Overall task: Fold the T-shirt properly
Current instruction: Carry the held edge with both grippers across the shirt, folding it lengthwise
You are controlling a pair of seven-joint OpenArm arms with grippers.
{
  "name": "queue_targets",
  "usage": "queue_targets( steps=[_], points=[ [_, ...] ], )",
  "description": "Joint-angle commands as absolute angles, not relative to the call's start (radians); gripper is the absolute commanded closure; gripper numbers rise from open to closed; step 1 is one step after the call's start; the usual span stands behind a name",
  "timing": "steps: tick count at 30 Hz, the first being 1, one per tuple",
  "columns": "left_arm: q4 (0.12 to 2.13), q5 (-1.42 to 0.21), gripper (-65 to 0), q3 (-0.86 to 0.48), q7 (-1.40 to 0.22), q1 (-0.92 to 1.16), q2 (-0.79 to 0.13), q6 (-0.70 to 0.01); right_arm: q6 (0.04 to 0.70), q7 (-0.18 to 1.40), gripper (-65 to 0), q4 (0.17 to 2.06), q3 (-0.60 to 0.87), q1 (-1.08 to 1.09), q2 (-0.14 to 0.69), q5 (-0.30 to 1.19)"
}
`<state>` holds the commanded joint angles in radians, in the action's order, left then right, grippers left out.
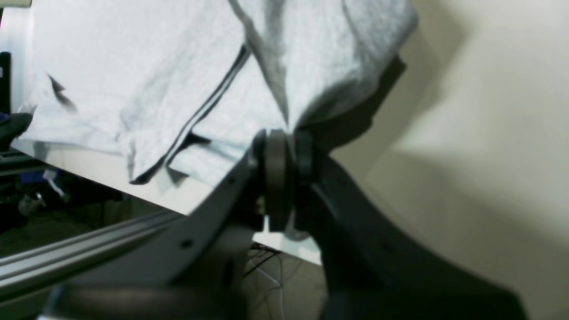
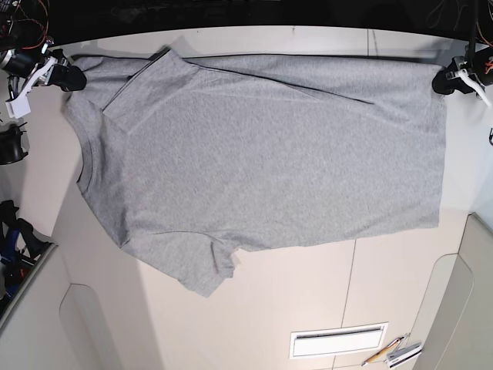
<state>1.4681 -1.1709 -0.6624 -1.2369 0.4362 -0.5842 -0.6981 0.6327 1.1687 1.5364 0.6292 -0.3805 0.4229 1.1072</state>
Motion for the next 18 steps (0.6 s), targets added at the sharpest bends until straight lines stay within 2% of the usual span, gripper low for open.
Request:
queue_targets(
  steps=[7, 18],
  points=[
    [1.468, -1.172, 0.0, -0.662, -1.238, 0.452, -0.585, -0.698, 0.633, 1.179, 0.0, 1.537, 0.629, -0.412, 0.454, 1.118],
    [1.468, -1.216, 0.0, -0.662, -1.284, 0.496, -0.585, -0.698, 0.633, 1.179, 0.0, 1.537, 0.631, -0.427, 0.456, 1.114]
  ],
)
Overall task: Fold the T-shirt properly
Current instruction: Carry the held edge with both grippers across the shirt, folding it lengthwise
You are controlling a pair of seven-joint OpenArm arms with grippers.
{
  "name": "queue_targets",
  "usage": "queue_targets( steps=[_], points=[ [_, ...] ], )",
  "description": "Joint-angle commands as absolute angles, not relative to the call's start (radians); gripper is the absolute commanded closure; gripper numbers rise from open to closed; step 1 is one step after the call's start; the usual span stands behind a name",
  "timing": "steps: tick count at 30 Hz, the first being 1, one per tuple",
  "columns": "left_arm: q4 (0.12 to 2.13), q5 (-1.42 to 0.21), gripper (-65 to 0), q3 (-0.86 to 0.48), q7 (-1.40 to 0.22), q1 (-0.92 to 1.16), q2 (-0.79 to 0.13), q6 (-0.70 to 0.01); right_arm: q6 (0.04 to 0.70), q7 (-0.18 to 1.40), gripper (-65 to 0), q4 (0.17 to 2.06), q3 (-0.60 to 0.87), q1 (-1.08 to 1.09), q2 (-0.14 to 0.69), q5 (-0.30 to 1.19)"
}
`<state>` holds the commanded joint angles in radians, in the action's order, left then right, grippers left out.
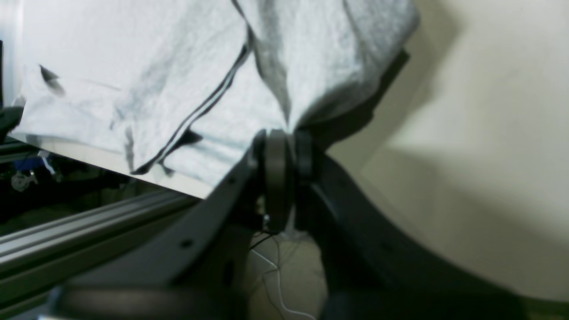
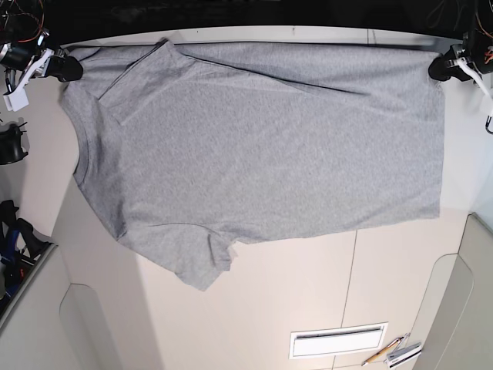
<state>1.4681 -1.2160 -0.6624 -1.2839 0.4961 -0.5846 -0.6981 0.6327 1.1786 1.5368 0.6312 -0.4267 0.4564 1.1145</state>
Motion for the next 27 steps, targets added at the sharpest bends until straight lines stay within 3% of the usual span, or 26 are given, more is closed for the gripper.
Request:
queue_targets(
  steps=[7, 11, 15, 23, 24, 27],
  points=[
    [1.468, -1.215, 0.0, -0.662, -1.277, 0.501, -0.585, -0.698, 0.632, 1.178, 0.0, 1.537, 0.631, -0.427, 0.470, 1.099],
    [1.468, -1.192, -23.9, -0.662, -1.241, 0.502, -0.585, -0.698, 0.627, 1.177, 0.0, 1.537, 0.631, -0.427, 0.470, 1.086],
    [1.468, -1.193, -25.6, -0.663, -1.237, 0.501, -0.585, -0.698, 0.625, 1.159, -17.1, 1.537, 0.631, -0.427, 0.470, 1.054],
    [1.468, -1.246, -25.6, -0.771, -1.231, 0.481, -0.585, -0.698, 0.625, 1.143, -18.2, 1.538, 0.775, -0.392, 0.465, 1.055],
    [1.469, -1.256, -26.4, -0.793, -1.231, 0.478, -0.586, -0.698, 0.624, 1.140, -20.5, 1.538, 0.797, -0.377, 0.466, 1.055],
    [1.490, -1.285, -38.1, -0.809, -1.230, 0.477, -0.607, -0.698, 0.624, 1.109, -29.5, 1.538, 0.818, -0.326, 0.468, 1.053]
  ],
)
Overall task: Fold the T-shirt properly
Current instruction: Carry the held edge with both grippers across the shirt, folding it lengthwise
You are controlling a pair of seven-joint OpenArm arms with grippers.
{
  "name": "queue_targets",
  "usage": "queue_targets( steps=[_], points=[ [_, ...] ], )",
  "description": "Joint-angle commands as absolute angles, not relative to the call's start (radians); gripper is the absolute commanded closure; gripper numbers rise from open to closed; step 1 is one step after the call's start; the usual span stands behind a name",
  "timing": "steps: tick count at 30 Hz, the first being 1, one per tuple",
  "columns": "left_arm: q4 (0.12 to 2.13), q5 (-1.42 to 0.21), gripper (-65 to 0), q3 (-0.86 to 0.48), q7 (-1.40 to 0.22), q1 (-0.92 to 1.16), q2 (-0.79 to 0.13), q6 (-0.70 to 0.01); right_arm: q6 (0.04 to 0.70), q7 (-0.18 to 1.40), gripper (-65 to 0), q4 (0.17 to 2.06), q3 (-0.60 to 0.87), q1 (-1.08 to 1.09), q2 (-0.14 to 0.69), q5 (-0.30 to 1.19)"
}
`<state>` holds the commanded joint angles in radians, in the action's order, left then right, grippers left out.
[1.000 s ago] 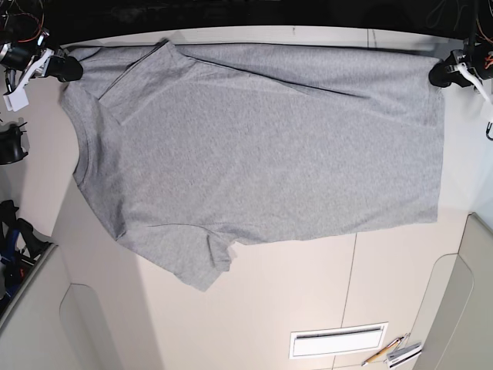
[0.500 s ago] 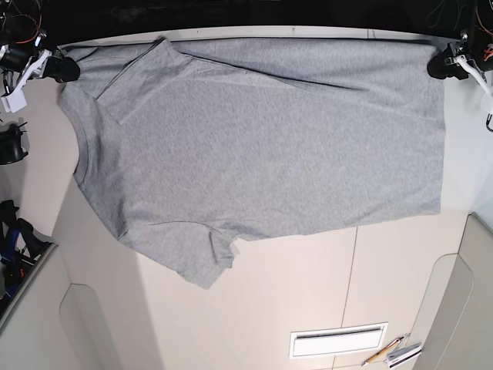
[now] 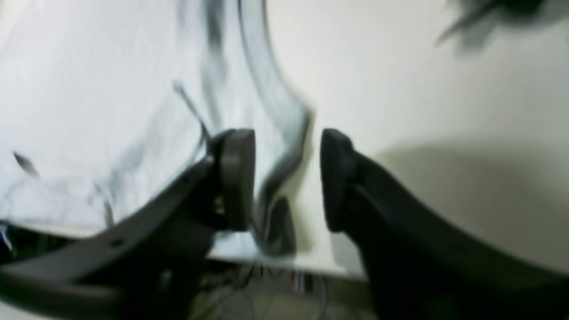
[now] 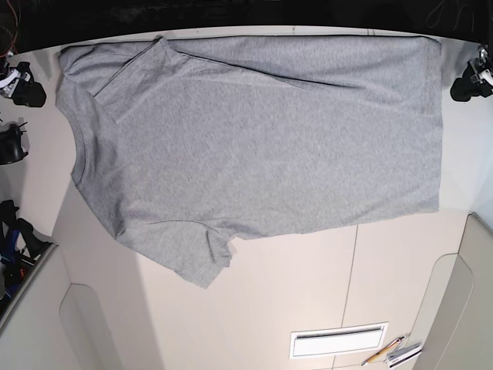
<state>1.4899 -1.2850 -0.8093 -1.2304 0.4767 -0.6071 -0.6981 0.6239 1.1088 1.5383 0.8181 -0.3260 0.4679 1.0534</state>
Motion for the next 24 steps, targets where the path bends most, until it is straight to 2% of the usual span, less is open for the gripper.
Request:
queue_targets(
  steps=[8, 14, 19, 24],
  points=[
    [1.532, -1.288, -38.3, -0.809, -1.181, 0.406, -0.621, -0.698, 0.606, 0.984, -31.0, 1.538, 0.787, -0.083, 0.467, 0.946],
    [1.532, -1.141, -38.3, -0.782, -0.999, 0.356, -0.635, -0.698, 0.582, 0.879, -31.0, 1.506, 0.610, 0.138, 0.467, 0.756],
    [1.521, -1.036, -38.3, -0.715, -0.942, 0.298, -0.635, -0.698, 0.579, 0.791, -31.0, 1.270, 0.458, 0.320, 0.464, 0.672],
    [1.407, -0.958, -38.9, -0.623, -0.870, 0.167, -0.635, -0.698, 0.579, 0.682, -31.0, 0.996, 0.419, 0.451, 0.462, 0.609]
  ],
)
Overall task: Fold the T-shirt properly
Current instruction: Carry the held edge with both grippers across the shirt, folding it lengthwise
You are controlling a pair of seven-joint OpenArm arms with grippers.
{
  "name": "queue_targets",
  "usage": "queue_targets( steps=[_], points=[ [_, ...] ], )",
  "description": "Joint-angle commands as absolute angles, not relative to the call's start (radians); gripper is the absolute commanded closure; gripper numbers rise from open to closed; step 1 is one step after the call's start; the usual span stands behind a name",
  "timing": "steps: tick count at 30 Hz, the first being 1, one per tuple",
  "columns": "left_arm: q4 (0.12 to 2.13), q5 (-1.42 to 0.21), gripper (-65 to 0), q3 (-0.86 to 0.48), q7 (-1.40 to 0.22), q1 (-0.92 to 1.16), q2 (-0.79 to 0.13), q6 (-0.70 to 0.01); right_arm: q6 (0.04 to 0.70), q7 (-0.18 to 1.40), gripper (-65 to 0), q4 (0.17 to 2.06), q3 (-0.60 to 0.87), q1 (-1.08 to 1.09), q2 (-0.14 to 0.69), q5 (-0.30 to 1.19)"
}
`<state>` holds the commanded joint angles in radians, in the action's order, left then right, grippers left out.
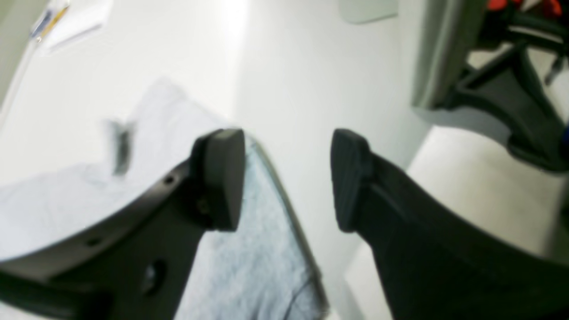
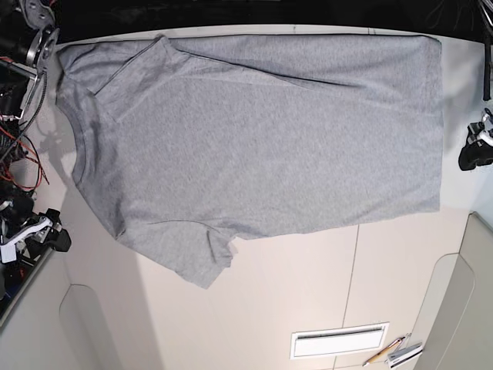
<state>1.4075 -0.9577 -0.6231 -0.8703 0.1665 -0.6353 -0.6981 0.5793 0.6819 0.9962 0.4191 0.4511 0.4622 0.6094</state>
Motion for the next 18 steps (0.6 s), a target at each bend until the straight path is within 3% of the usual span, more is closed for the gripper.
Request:
queue_targets(
  steps=[3, 12, 18],
  points=[
    [1.252, -0.891, -43.9, -0.538, -0.812, 0.039, -0.645, -0.698, 0.580, 0.616, -31.0, 0.897, 0.419, 0.473, 0.462, 0.601],
    [0.791, -0.765, -43.8, -0.363, -0.697, -0.314, -0.668, -0.698, 0.580, 0.496, -31.0, 0.746, 0.419, 0.473, 0.450, 0.526],
    [0.610, -0.765, -43.9, -0.333, -0.696, -0.390, -0.658, -0.698, 0.580, 0.488, -31.0, 0.719, 0.419, 0.473, 0.410, 0.483]
  ],
)
